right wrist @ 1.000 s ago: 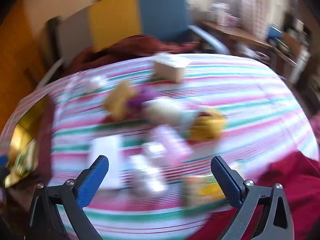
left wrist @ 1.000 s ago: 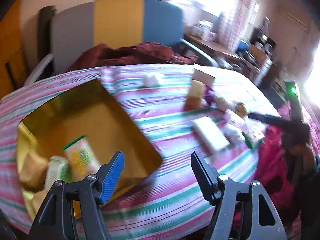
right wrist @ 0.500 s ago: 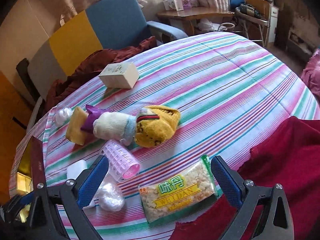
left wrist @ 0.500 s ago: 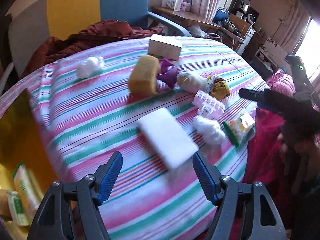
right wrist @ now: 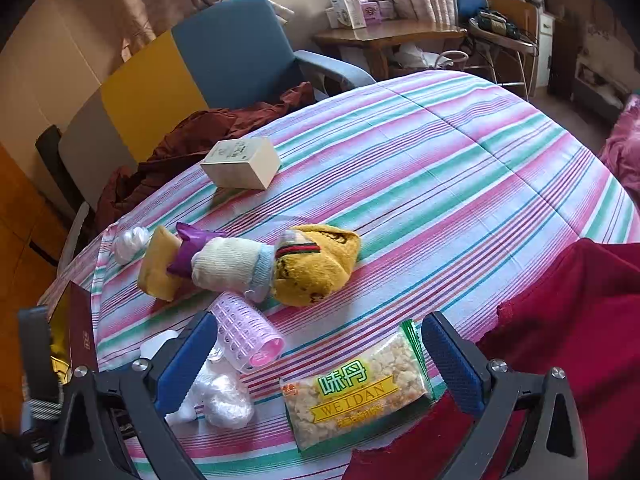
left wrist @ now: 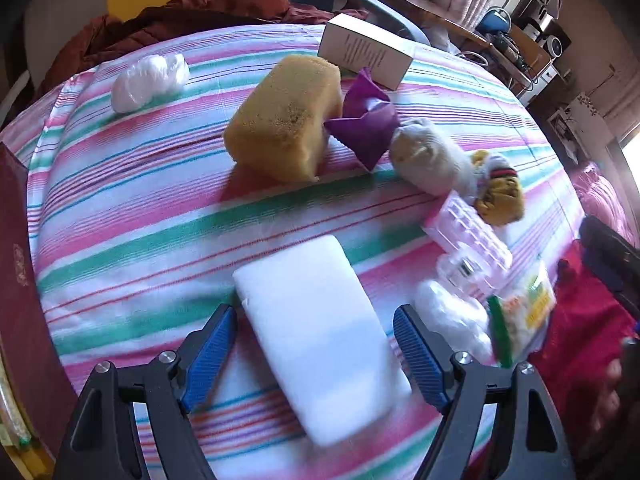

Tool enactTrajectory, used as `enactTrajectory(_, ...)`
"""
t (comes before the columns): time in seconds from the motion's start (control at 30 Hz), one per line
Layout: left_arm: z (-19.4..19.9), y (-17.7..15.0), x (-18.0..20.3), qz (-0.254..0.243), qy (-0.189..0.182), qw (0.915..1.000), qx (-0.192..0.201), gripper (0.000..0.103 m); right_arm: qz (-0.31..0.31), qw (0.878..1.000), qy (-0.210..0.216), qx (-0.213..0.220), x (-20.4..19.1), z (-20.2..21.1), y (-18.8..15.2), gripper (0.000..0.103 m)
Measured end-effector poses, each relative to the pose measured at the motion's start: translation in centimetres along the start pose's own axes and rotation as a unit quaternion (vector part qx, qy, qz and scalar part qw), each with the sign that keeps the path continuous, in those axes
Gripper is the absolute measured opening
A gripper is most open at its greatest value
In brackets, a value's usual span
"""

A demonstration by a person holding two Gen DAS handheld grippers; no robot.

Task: Organize objects
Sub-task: 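Grasp the white foam block with the left tool while the right tool grasps another WEIDAN packet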

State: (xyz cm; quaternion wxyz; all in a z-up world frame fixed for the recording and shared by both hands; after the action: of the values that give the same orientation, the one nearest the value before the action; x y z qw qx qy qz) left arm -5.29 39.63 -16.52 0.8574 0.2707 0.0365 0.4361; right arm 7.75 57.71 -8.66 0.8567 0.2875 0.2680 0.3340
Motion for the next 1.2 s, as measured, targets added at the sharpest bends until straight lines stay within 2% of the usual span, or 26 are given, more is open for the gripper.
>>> enactTrajectory(0.13,0.0,-0.7,0.6,-0.061,0.01,0.9979,0.02,0.08,0.001,1.0,-0.001,-0.001,0.1,-0.1,0.0,0.103)
enactTrajectory(0.2,0.4,-0.8,0.1,-0.061,0.001,0.9975,0.034,0.078,0.0,1.0,-0.002,-0.003,0.2,-0.1,0.0,0.103)
enactTrajectory(0.33,1.0,-1.3,-0.5,-0.07,-0.006,0.9968,0.038,0.072,0.0,1.0,-0.012,-0.019,0.8,-0.5,-0.3,0.103)
enactTrajectory(0.5,1.8,-2.3,-1.2,-0.076,-0.01,0.996,0.045,0.07,-0.004,0.997,-0.012,-0.072,1.9,-1.7,-1.6,0.103)
enactTrajectory(0.67,2.1,-2.6,-1.5,-0.077,-0.007,0.9959,0.046,0.07,0.005,0.996,0.004,-0.093,1.7,-1.8,-2.4,0.103)
enactTrajectory(0.83,2.4,-3.1,-1.8,-0.076,-0.012,0.996,0.047,0.07,-0.029,0.995,0.011,-0.096,2.1,-0.7,-2.7,0.103)
enactTrajectory(0.93,2.5,-3.3,-2.1,-0.075,-0.019,0.9957,0.051,0.07,-0.06,0.993,0.026,-0.102,2.2,0.7,-3.2,0.103)
enactTrajectory(1.0,2.5,-3.4,-2.0,-0.074,-0.02,0.9956,0.054,0.071,-0.074,0.989,0.051,-0.115,1.8,1.1,-4.0,0.103)
enactTrajectory(1.07,2.4,-3.3,-2.0,-0.072,-0.022,0.9955,0.057,0.071,-0.088,0.985,0.072,-0.132,1.2,0.7,-4.9,0.103)
enactTrajectory(1.2,2.5,-3.3,-2.2,-0.068,-0.031,0.9956,0.058,0.071,-0.115,0.978,0.078,-0.154,0.7,-1.6,-5.5,0.103)
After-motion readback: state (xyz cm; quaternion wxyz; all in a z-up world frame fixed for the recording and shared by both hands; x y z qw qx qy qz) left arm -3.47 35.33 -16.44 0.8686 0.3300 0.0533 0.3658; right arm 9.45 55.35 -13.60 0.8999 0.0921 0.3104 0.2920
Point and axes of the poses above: each gripper's, at about its wrist camera, not at the fingertips, and z roughly against the way its jaws point, x to its right, y to its top, the point moved 7 cm from there along -z, roughly the way its jaws point, and after that the axes turned 10 degrees about x, right-handed, at the moved point
